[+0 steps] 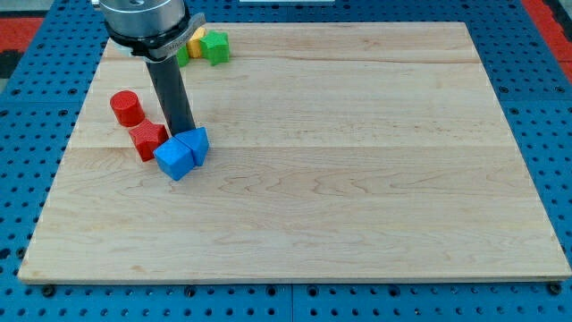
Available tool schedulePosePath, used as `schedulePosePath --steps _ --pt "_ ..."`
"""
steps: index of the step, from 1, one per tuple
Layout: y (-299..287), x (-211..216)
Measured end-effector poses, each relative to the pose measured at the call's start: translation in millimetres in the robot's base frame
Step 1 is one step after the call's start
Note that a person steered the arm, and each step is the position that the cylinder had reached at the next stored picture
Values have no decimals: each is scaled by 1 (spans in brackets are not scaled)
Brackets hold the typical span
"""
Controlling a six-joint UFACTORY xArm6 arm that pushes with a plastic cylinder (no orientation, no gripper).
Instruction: Push the blue cube into the blue triangle
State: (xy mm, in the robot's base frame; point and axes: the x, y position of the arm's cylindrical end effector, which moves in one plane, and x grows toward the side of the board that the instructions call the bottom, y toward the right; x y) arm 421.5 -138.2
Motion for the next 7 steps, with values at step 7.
schedulePosePath --steps 7 --pt "-120 148"
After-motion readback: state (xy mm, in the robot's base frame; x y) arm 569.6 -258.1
